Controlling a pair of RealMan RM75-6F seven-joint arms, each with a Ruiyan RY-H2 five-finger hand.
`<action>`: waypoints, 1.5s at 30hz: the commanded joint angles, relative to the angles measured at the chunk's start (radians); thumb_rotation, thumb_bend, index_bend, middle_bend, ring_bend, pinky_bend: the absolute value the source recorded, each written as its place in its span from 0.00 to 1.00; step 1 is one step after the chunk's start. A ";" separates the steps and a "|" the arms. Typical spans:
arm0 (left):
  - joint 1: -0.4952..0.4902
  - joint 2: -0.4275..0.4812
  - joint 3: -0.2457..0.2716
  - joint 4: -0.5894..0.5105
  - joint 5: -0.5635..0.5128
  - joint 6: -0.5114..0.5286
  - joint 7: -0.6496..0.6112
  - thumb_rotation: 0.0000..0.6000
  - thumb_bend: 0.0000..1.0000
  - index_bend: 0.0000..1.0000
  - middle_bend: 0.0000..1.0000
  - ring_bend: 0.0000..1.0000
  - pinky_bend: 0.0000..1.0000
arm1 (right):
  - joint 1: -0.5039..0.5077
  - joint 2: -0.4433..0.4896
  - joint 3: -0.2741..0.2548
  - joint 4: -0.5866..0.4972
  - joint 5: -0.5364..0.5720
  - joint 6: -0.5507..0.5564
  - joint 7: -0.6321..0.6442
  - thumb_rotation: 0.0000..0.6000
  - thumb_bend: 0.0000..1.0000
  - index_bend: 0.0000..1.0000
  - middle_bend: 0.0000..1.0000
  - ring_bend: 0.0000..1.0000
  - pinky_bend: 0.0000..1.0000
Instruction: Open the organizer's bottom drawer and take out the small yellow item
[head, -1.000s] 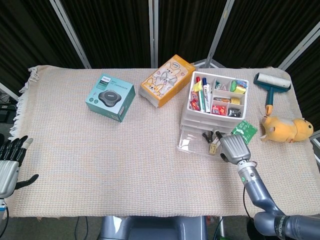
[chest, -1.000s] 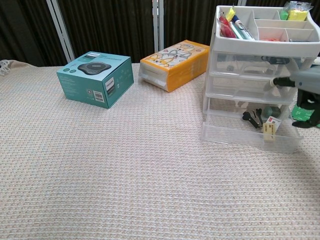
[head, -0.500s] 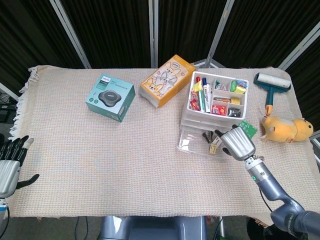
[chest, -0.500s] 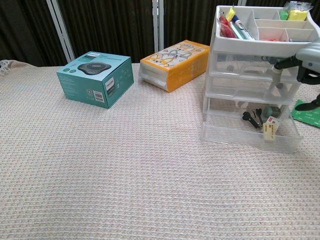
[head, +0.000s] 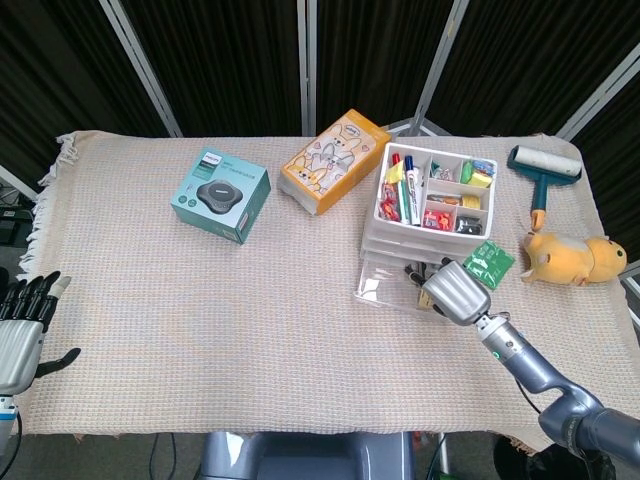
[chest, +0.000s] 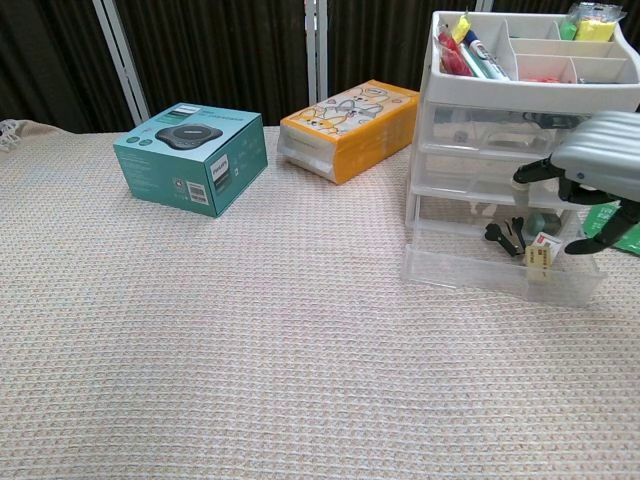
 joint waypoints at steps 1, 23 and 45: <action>-0.001 0.000 0.000 0.001 -0.002 -0.002 0.000 1.00 0.16 0.00 0.00 0.00 0.00 | 0.007 -0.010 0.003 0.020 -0.012 -0.004 0.009 1.00 0.00 0.44 1.00 0.99 0.63; -0.010 -0.010 -0.011 -0.006 -0.036 -0.025 0.034 1.00 0.16 0.00 0.00 0.00 0.00 | 0.043 -0.110 -0.026 0.263 -0.095 -0.018 0.183 1.00 0.00 0.45 1.00 0.99 0.63; -0.020 -0.020 -0.017 -0.009 -0.061 -0.041 0.064 1.00 0.16 0.00 0.00 0.00 0.00 | 0.037 -0.192 -0.073 0.471 -0.126 -0.010 0.321 1.00 0.00 0.47 1.00 0.99 0.63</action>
